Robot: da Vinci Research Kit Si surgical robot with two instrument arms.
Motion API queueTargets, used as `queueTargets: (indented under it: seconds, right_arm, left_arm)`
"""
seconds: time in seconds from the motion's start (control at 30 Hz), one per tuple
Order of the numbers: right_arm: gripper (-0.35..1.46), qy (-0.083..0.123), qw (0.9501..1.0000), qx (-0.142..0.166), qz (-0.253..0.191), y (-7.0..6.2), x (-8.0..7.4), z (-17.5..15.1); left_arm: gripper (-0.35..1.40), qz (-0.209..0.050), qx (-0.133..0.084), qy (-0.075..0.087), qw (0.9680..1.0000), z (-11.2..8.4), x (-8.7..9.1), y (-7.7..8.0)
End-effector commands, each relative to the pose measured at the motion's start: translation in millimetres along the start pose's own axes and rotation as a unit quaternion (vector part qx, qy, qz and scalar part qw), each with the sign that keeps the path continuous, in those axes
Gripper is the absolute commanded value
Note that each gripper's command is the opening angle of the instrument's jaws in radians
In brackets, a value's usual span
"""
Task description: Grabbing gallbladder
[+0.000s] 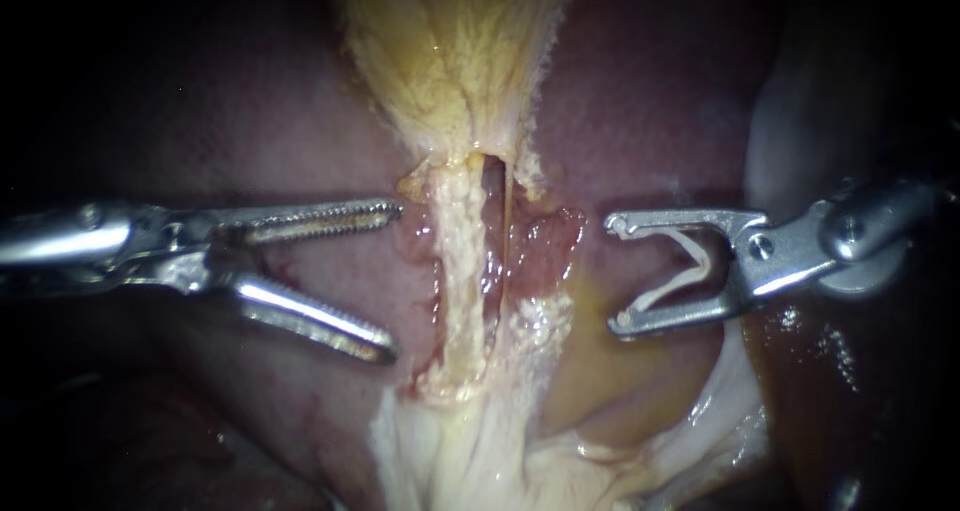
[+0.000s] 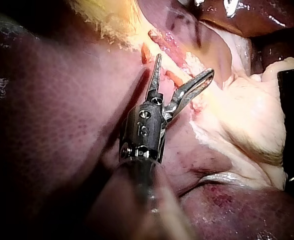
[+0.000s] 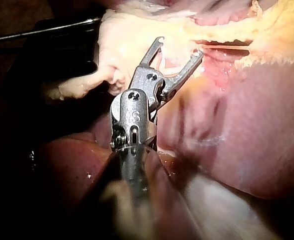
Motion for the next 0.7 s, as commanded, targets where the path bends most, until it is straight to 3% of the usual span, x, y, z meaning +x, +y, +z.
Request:
queueTargets:
  seconds: [0.03, 0.3, 0.7]
  right_arm:
    - [0.5, 0.0, 1.0, 0.0, 0.0, 0.0, 0.0, 0.0]
    - [0.5, 0.0, 1.0, 0.0, 0.0, 0.0, 0.0, 0.0]
    - [0.5, 0.0, 1.0, 0.0, 0.0, 0.0, 0.0, 0.0]
  left_arm:
    - [0.74, -0.002, -0.001, 0.0, 1.0, 0.0, 0.0, 0.0]
    - [0.74, -0.005, -0.007, 0.0, 1.0, 0.0, 0.1, 0.6]
    - [0.73, -0.011, -0.035, -0.001, 0.9993, 1.0, 0.1, 3.4]
